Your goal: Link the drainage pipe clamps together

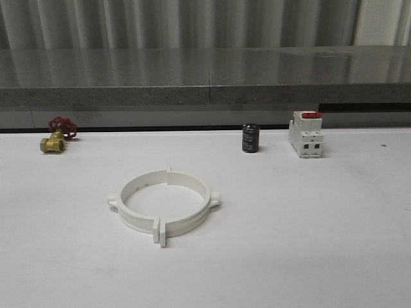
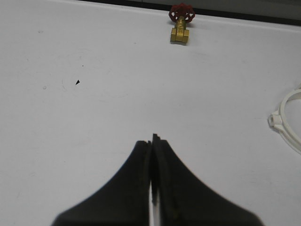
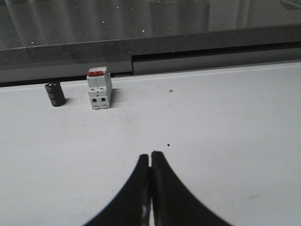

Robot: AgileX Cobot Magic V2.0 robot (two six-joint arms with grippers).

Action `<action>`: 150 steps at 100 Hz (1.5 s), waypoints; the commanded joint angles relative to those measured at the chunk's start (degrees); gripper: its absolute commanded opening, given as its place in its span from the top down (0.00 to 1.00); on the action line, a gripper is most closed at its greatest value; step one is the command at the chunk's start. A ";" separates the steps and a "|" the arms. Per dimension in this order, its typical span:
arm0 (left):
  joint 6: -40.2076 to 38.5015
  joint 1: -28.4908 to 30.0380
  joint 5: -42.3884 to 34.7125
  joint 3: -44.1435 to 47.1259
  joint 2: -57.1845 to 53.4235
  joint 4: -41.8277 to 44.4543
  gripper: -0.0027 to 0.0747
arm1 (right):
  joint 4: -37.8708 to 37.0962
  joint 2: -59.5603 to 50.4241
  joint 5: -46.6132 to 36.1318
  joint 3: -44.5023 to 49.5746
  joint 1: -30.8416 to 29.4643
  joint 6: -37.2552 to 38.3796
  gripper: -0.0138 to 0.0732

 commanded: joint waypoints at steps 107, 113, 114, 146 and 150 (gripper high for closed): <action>0.06 -0.01 -3.66 -1.50 0.29 -0.33 0.99 | 1.98 -1.00 -17.77 2.98 1.00 -4.78 0.91; 0.06 -0.01 -3.66 -1.50 0.29 -0.33 0.99 | 1.98 -1.00 -17.77 2.98 1.00 -4.78 0.91; 0.06 -0.01 -3.66 -1.50 0.29 -0.33 0.99 | 1.98 -1.00 -17.77 2.98 1.00 -4.78 0.91; 0.06 -0.94 -4.12 -1.38 0.18 1.49 0.99 | 1.98 -1.00 -17.77 2.98 1.00 -4.78 0.91; 0.06 -1.18 -5.19 -1.13 -0.28 1.76 0.99 | 1.98 -1.00 -17.77 2.98 1.00 -4.78 0.91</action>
